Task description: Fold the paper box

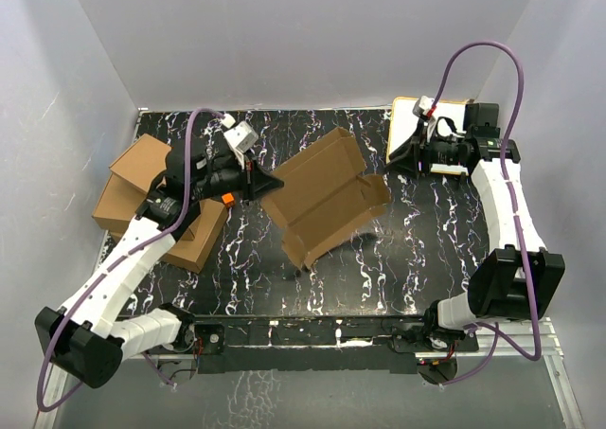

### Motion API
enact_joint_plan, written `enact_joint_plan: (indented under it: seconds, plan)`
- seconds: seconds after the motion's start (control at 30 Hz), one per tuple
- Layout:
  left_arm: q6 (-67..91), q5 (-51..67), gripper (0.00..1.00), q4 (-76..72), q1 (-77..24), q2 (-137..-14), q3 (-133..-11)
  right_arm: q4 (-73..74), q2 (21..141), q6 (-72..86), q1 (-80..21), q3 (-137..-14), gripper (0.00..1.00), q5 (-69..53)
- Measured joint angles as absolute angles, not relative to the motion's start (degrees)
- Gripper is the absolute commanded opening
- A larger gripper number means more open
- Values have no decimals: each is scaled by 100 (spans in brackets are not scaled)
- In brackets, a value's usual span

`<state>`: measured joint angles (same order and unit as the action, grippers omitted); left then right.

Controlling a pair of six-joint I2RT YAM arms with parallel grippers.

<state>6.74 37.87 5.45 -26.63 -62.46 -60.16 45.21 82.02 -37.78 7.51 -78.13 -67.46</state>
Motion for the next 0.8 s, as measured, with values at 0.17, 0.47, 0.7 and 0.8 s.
enact_joint_plan:
  seconds: [0.17,0.47,0.7,0.8]
  plan:
    - [421,4241,0,600,-2504,-6442,-6298,5177,8202,-4331,751,-7870,43,-6694]
    - [-21,4860,0,864,-2394,-6549,-6490,6121,8152,-5776,749,-8307,46,-6794]
    - [-259,5284,0,1017,-2241,-6742,-6759,6237,7920,-6871,709,-8042,46,-6963]
    - [-279,5426,0,1057,-2171,-6845,-6761,6440,7955,-7363,676,-7992,46,-7039]
